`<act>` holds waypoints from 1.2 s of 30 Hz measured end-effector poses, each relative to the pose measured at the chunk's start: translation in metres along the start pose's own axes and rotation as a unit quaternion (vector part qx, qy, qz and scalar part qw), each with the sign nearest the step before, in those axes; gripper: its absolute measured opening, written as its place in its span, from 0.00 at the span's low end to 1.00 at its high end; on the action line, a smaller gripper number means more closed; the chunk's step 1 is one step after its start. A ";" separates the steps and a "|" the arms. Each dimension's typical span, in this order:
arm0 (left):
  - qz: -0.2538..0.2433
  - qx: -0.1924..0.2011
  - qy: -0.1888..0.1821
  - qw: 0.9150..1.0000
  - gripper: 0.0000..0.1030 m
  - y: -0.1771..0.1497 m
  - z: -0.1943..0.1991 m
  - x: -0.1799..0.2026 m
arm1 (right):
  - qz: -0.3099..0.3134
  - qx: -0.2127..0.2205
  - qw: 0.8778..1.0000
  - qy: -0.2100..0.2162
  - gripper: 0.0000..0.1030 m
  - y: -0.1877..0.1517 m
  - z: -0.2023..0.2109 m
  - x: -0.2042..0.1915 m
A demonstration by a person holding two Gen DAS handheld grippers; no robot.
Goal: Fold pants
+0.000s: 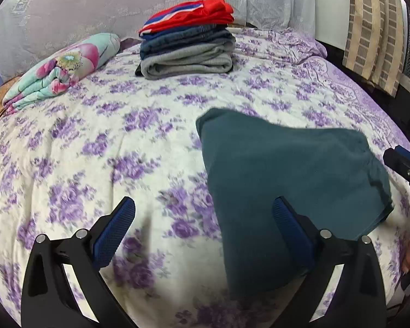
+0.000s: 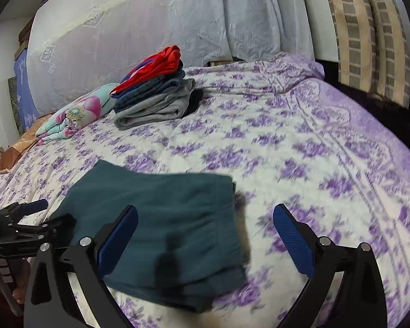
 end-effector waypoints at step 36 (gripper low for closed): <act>-0.007 -0.119 -0.180 0.976 0.95 0.108 -0.093 -0.045 | 0.236 -0.028 0.962 0.138 0.97 -0.036 -0.020 -0.201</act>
Point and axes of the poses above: each gripper's, at about its wrist camera, not at the fingertips, and z roughly against the way its jaws point, x to its right, y to its top, the point moved 3 cm from there along -z, roughly the way its jaws point, and after that the axes turned 14 degrees about -x, right-handed, at the moved point
